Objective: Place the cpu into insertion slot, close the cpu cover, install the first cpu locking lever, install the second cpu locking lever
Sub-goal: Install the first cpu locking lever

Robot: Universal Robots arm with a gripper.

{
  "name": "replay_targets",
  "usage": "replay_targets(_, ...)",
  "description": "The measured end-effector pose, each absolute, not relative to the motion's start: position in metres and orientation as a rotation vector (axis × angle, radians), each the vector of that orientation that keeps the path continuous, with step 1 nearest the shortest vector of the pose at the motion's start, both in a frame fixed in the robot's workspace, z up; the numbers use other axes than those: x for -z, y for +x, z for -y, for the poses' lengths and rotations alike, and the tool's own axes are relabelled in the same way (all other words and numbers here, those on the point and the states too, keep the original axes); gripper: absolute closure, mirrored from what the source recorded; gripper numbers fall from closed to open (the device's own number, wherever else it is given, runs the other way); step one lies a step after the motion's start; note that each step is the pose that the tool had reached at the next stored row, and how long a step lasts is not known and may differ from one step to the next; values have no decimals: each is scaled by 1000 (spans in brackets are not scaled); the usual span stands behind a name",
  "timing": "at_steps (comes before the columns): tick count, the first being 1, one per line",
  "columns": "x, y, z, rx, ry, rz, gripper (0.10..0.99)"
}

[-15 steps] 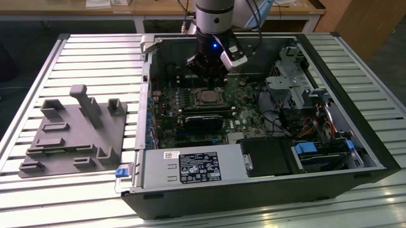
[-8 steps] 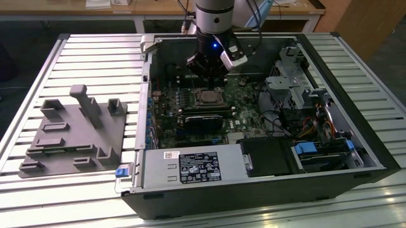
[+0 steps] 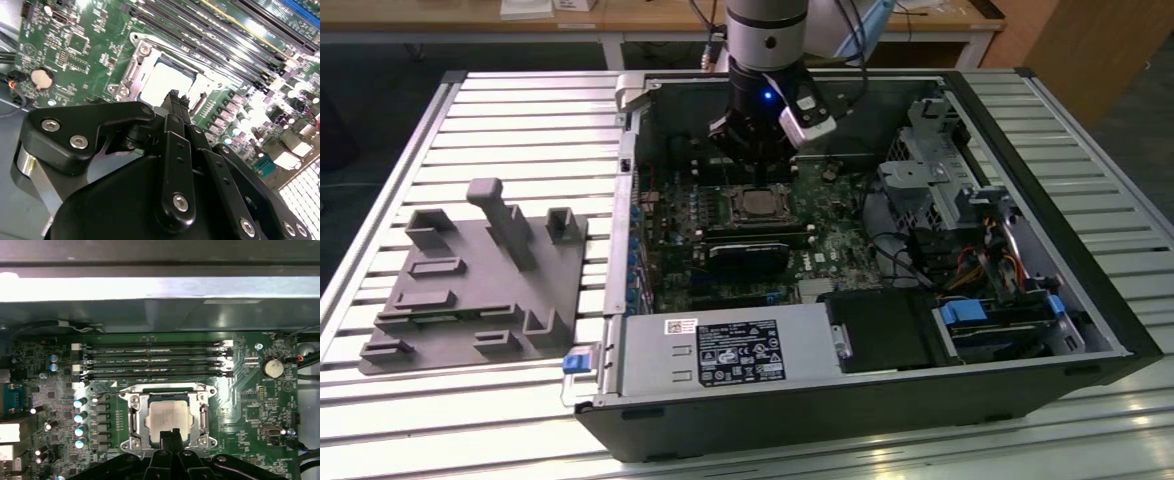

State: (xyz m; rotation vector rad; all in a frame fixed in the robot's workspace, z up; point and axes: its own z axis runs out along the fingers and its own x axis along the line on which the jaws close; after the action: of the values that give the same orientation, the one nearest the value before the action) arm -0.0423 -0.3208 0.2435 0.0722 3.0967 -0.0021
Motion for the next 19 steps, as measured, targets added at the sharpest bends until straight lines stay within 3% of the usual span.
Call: replay_targets(19, -243, -86, 321, 2, 73, -3097, 980)
